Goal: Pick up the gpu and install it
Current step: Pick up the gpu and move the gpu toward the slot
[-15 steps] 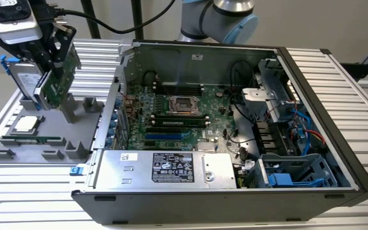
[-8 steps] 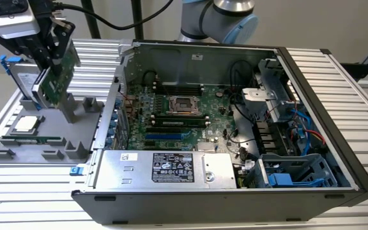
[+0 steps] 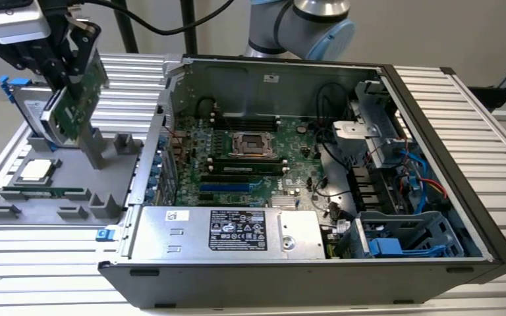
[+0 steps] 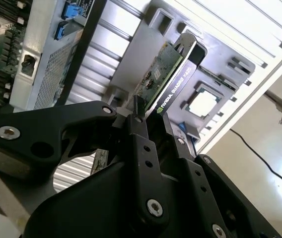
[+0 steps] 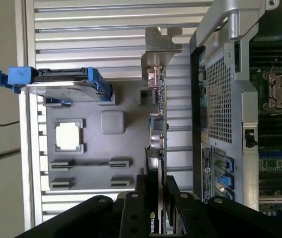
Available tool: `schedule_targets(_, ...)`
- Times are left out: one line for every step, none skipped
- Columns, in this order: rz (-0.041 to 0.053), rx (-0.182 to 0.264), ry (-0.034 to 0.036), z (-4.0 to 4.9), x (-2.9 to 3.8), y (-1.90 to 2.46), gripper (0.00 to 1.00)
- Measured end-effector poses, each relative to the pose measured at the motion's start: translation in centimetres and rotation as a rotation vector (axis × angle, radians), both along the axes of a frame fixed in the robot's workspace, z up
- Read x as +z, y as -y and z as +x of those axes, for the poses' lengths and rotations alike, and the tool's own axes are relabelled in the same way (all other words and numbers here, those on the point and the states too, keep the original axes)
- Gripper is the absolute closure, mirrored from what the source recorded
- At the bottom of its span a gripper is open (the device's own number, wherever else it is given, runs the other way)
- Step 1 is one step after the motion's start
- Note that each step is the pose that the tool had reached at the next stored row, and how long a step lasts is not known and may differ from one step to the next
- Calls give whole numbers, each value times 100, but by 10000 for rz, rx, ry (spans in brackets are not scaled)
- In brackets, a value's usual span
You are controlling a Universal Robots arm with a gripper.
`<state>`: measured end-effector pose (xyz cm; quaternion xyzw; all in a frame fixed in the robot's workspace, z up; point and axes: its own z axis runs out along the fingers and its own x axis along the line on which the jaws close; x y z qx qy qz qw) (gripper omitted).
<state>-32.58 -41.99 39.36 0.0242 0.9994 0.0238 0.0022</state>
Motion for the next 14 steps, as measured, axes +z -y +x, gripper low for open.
schedule_targets(-1, 0, -1, 0, 11, 0, 100)
schedule_targets(-1, 0, -2, 0, 21, 0, 100)
schedule_targets(0, 0, 0, 0, 30, 0, 100)
schedule_targets(0, 0, 0, 0, 39, 0, 100)
schedule_targets(-1, 0, -1, 0, 49, 0, 100)
schedule_targets(0, 1, -1, 1, 58, 0, 100)
schedule_targets(-1, 1, -1, 1, 67, 1, 100)
schedule_targets(-1, 1, -2, 1, 77, 1, 100)
schedule_targets(-1, 1, -1, 1, 85, 0, 100)
schedule_targets(-1, 1, -2, 1, 95, 0, 100)
schedule_targets(-1, 1, -1, 1, 104, 0, 100)
schedule_targets(0, 1, 0, 1, 112, 0, 100)
schedule_targets(1, 1, 0, 0, 120, 0, 100)
schedule_targets(0, 1, 0, 0, 126, 0, 100)
